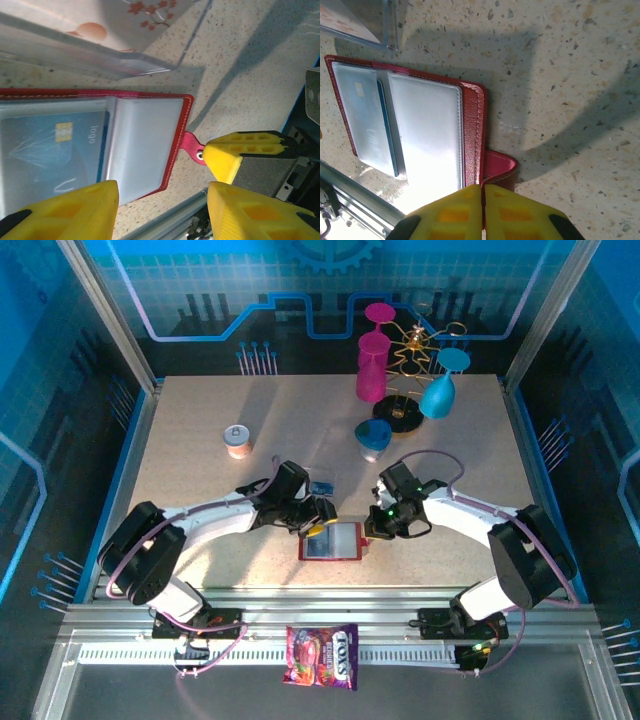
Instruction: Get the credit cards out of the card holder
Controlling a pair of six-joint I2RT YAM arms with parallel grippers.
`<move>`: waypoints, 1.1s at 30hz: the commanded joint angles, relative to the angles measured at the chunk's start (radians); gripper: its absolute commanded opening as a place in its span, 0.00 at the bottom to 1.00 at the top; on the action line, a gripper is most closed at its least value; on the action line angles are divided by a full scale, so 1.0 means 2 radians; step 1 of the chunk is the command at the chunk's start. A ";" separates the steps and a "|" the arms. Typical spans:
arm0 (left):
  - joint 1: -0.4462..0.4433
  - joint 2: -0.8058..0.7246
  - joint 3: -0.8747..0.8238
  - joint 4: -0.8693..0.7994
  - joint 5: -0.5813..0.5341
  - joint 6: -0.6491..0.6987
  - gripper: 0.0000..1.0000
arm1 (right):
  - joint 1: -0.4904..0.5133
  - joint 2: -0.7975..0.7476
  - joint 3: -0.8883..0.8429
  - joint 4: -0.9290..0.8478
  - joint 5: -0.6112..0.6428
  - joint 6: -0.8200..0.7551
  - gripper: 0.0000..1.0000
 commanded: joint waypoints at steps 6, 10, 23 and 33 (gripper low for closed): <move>0.011 -0.019 -0.016 -0.048 -0.028 0.034 0.47 | 0.017 -0.018 0.043 -0.065 0.055 -0.003 0.24; 0.014 -0.018 -0.025 -0.045 -0.029 0.036 0.42 | 0.020 -0.034 0.071 -0.089 0.067 -0.006 0.27; 0.019 -0.014 -0.054 -0.020 -0.021 0.032 0.21 | 0.069 0.021 0.071 0.043 -0.048 0.077 0.26; 0.025 -0.016 -0.075 -0.011 -0.015 0.031 0.16 | 0.106 0.102 0.070 0.118 -0.066 0.113 0.25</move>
